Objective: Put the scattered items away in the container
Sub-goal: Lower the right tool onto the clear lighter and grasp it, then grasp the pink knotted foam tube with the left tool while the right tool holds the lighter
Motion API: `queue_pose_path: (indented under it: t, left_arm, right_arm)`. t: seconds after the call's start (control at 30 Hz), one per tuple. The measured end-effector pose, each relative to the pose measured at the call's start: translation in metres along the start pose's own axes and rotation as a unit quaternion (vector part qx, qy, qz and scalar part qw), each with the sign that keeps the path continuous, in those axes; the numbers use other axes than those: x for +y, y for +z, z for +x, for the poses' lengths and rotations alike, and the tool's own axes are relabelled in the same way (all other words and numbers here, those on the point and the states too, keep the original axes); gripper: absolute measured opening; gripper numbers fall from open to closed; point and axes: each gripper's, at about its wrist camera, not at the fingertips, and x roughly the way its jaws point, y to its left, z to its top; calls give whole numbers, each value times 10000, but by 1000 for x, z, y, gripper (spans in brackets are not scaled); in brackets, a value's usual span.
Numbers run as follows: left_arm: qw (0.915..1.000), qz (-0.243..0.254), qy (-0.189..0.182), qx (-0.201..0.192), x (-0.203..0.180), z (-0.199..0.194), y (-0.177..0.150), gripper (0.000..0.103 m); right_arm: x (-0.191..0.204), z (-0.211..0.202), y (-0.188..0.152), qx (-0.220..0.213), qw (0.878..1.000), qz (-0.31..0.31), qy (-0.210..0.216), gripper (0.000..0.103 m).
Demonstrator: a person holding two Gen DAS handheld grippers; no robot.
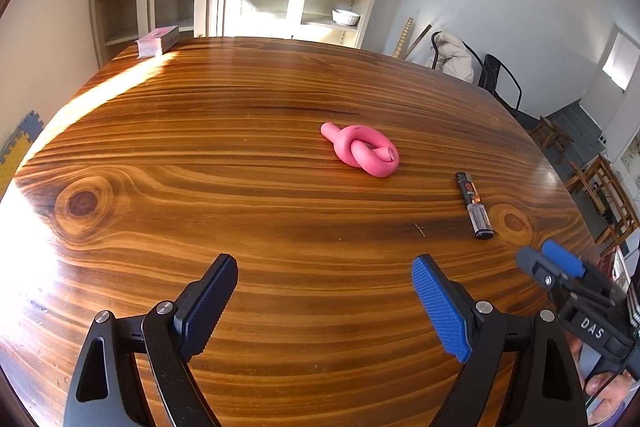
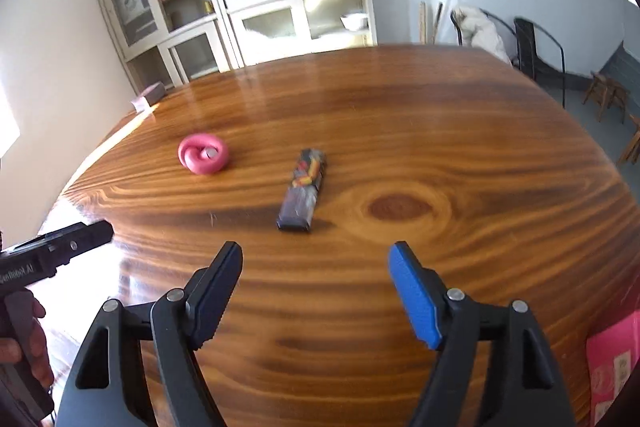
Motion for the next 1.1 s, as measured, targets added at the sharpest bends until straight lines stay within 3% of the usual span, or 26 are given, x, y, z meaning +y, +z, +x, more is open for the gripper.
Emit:
queue_pose_path:
  t: [0.07,0.27,0.33,0.4,0.57,0.77,0.97,1.03,1.1]
  left_arm:
    - [10000,-31,23,33,3,2,0,91]
    - [9996,-266,87,17,20,2,2,91]
    - [9995,-301,113,8,24,3,3,91]
    - [9994,-310,142,11,25,5,3,91]
    - [9996,-252,93,120,14,20,7,91]
    - [9996,-274,98,15,-15,51,36,91]
    - [9974,-101,695,126,-38,101,64,91]
    - [9980,-174,601,59,-38,109,69,93]
    - [9970,-111,766,92,-41,116,74,93]
  right_arm:
    - [9,11,12,33,10000,-74,-50,78]
    - [19,64,40,691,9966,7,-440,48]
    - [22,72,41,710,9944,-181,-756,38]
    - [22,69,39,713,9939,-279,-791,25]
    - [4,47,18,569,9961,-140,-657,25]
    - [-25,18,1,378,9982,184,-431,25]
    - [-33,5,7,194,9986,305,-393,25]
    - [-33,4,10,169,9986,324,-384,25]
    - [-32,6,14,161,9986,307,-388,25]
